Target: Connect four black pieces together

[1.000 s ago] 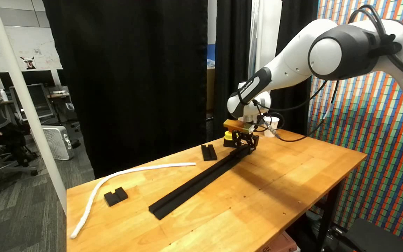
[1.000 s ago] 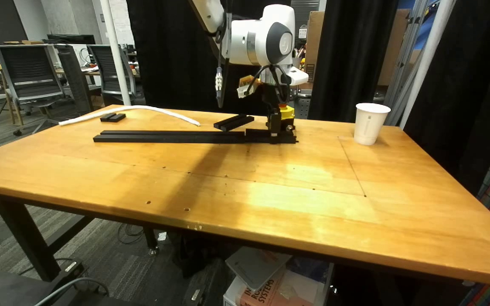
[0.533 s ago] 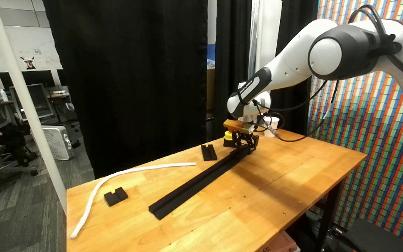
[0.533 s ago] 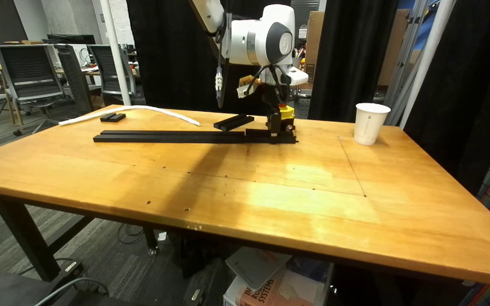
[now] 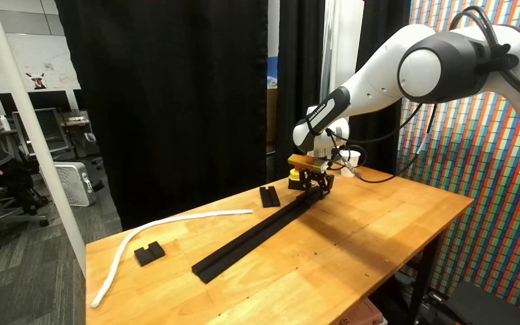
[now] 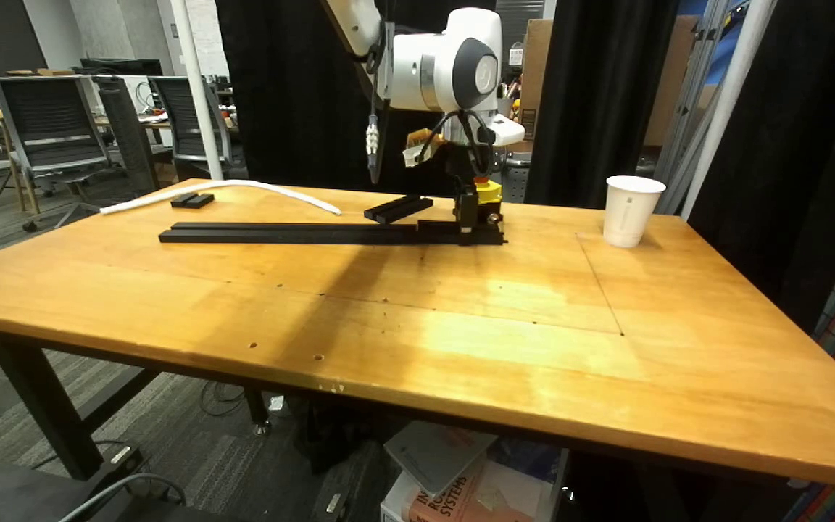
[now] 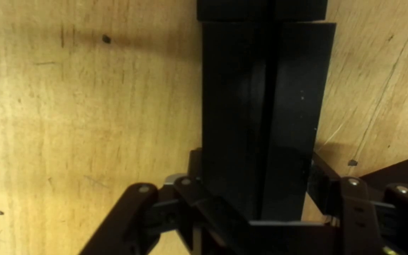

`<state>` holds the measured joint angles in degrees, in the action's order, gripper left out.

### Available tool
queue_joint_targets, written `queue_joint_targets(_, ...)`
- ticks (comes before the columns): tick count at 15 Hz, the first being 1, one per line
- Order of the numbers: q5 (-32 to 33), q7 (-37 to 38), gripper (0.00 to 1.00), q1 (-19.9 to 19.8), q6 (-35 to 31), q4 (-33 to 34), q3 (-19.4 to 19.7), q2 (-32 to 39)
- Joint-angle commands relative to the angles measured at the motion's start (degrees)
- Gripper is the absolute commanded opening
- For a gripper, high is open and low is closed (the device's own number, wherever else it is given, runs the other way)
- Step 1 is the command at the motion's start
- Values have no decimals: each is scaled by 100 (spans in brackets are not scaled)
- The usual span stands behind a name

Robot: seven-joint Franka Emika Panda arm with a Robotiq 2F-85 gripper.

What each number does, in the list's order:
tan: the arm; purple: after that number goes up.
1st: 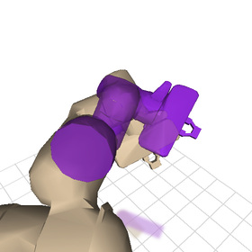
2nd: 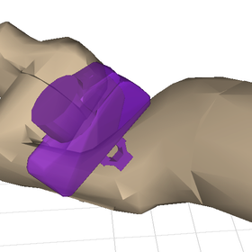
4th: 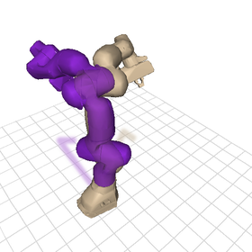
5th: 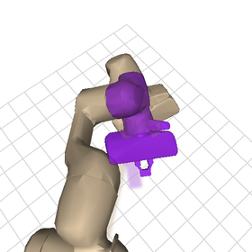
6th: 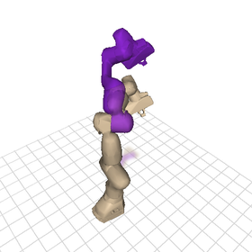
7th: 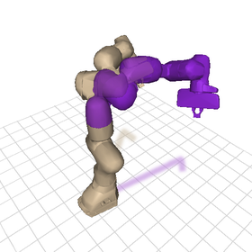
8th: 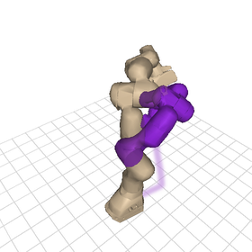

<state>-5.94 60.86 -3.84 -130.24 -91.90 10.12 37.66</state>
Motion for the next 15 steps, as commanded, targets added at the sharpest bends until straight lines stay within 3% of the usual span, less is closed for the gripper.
queue_joint_targets(1,-103,-25,45,-8,60,-36,-30,-43)
queue_joint_targets(15,-187,-18,45,-37,-26,-134,-53,-18)
